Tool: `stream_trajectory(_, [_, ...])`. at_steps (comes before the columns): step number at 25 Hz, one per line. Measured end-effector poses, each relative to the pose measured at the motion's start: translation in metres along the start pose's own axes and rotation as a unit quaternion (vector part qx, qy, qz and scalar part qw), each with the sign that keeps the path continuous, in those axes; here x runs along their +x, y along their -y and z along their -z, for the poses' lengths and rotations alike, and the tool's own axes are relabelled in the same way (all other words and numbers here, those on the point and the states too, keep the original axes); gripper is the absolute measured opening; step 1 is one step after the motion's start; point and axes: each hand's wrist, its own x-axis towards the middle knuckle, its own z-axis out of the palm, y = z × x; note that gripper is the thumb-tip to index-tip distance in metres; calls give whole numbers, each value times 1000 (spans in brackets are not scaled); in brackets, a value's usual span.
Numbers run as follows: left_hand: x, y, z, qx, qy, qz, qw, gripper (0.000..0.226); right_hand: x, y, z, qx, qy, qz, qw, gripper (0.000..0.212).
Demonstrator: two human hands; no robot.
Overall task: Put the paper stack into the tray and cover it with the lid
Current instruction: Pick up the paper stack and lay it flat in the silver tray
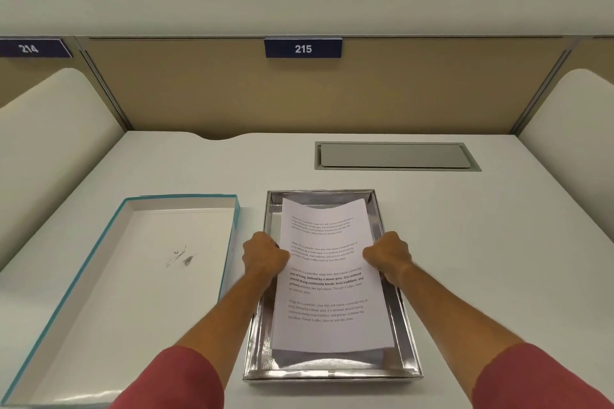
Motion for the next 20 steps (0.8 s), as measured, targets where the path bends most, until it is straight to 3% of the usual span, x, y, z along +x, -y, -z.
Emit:
stream_trajectory(9, [7, -2, -12, 152, 25, -63, 986, 20, 9, -2, -8, -81, -9, 6, 997, 20])
stream_trajectory(12, [7, -3, -18, 187, 65, -61, 978, 35, 7, -2, -10, -105, -4, 13, 994, 13])
stream_trajectory(16, [5, -7, -23, 182, 105, -34, 977, 53, 5, -4, -13, -134, 2, 23, 991, 26])
stream_trajectory(20, [-1, -9, -26, 189, 121, -33, 974, 69, -1, -6, -11, -146, 19, 51, 988, 13])
